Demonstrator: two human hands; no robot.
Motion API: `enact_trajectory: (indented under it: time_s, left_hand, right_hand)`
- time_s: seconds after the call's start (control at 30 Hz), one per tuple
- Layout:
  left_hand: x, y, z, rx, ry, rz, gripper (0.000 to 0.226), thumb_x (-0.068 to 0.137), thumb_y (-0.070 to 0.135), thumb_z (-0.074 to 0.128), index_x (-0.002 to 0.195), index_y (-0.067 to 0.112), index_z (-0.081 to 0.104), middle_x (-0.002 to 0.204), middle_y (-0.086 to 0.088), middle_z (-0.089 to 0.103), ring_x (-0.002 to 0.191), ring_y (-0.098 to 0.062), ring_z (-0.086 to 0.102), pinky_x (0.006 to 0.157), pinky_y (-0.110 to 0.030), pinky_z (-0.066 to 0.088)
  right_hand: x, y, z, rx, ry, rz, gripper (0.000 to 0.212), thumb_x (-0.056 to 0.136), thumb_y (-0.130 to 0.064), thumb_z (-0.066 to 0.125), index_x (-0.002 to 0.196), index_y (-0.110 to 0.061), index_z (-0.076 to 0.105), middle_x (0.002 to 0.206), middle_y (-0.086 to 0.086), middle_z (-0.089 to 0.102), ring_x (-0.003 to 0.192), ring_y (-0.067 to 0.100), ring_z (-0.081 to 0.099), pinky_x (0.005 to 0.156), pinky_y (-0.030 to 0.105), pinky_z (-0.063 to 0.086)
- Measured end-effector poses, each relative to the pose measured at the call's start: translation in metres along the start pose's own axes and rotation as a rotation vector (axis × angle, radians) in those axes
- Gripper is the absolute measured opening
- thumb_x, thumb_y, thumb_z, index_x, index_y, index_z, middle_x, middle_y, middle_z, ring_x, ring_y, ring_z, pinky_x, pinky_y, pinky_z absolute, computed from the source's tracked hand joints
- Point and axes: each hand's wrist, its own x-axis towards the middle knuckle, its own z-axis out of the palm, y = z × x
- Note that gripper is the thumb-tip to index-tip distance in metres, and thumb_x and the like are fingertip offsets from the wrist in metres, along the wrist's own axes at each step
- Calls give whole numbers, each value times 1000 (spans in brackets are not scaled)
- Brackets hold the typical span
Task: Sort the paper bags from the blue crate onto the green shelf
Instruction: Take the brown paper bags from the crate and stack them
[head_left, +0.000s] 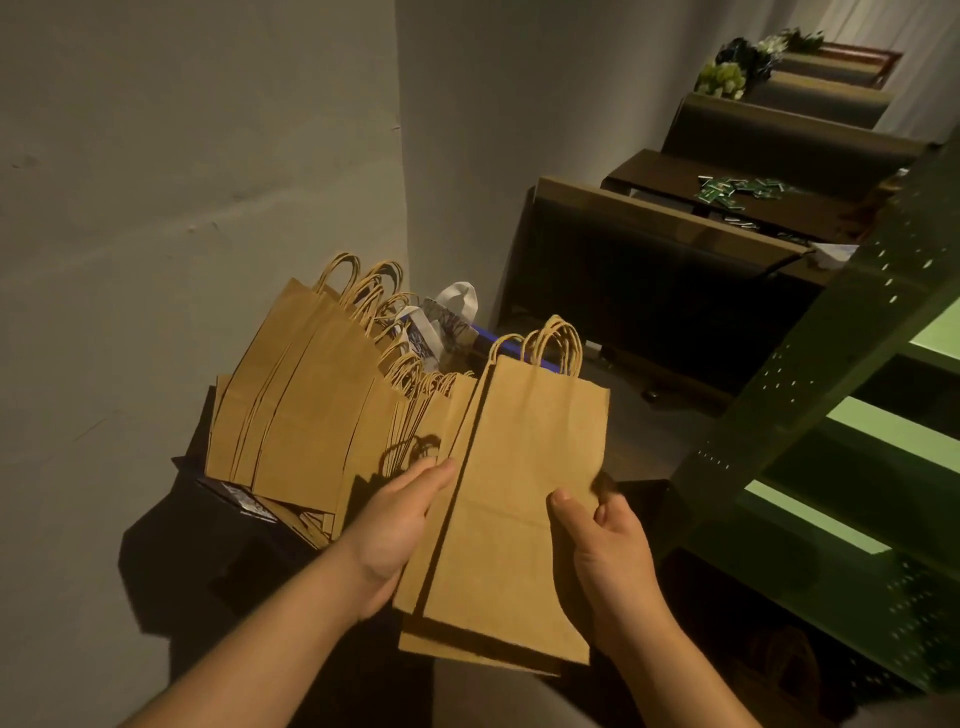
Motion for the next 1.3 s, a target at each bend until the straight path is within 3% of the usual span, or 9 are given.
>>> enact_trajectory:
  time_s: [0.13, 0.27, 0.43, 0.6, 0.9, 1.1, 1.17, 1.23, 1.3]
  left_hand:
    - [3, -7, 14, -8, 22, -1, 81, 99, 54, 57, 164, 28, 16, 162, 4, 36, 146, -16, 35, 122, -42, 26]
    - [0, -17, 24, -54, 92, -30, 83, 99, 45, 60, 165, 29, 12, 164, -2, 38, 145, -23, 43, 119, -49, 38]
    - [-3, -19, 35, -89, 131, -29, 82, 99, 54, 55, 164, 33, 9, 166, -1, 33, 150, -26, 34, 122, -52, 31]
    - [0, -25, 33, -35, 125, -7, 85, 99, 58, 54, 164, 34, 7, 168, 1, 27, 153, -24, 27, 124, -53, 27]
    - [14, -10, 10, 175, 149, 4, 63, 105, 53, 46, 161, 29, 30, 158, 1, 45, 142, -21, 43, 118, -40, 35]
    - [26, 10, -38, 579, 256, 82, 39, 105, 49, 46, 138, 30, 57, 117, 5, 67, 95, -25, 69, 81, -39, 62]
    - [30, 15, -56, 770, 348, 118, 37, 105, 44, 49, 138, 30, 55, 122, 9, 63, 78, -18, 68, 60, -27, 57]
    - [37, 16, -76, 985, 500, 133, 49, 103, 45, 49, 149, 29, 47, 141, 1, 55, 112, -20, 61, 82, -30, 56]
    - [42, 15, -92, 1175, 658, 120, 67, 99, 51, 51, 159, 25, 32, 157, -5, 40, 143, -29, 35, 109, -47, 43]
  right_hand:
    - [-5, -1, 1, 20, -133, 40, 33, 100, -9, 58, 108, -41, 55, 107, -2, 77, 103, 21, 74, 92, 40, 57]
    - [-5, 3, -3, -42, -127, 60, 29, 100, -16, 61, 125, -29, 53, 118, 1, 73, 105, 23, 73, 101, 48, 54]
    - [-8, 6, -4, -150, -131, 18, 36, 95, -36, 68, 128, -31, 56, 116, -8, 74, 104, 14, 73, 99, 45, 56]
    - [-9, 9, -4, -180, -133, -36, 30, 96, -33, 66, 125, -34, 58, 114, -12, 75, 105, 12, 73, 98, 43, 56]
    - [-4, 11, 4, -65, -114, 9, 25, 96, -22, 67, 112, -38, 58, 111, -8, 76, 100, 15, 75, 91, 40, 58]
    - [-3, 12, 9, -71, -115, 35, 25, 97, -22, 65, 115, -37, 56, 113, -7, 73, 98, 14, 75, 81, 34, 57]
    - [-3, 13, 11, -66, -111, 36, 25, 97, -21, 64, 115, -37, 56, 111, -8, 74, 95, 13, 75, 78, 31, 56]
    - [-2, 13, 14, -62, -105, 38, 23, 98, -22, 64, 112, -38, 57, 109, -8, 74, 95, 13, 75, 77, 30, 56]
    - [-2, 13, 16, -67, -100, 40, 22, 98, -24, 64, 112, -38, 57, 110, -7, 75, 96, 15, 75, 80, 33, 57]
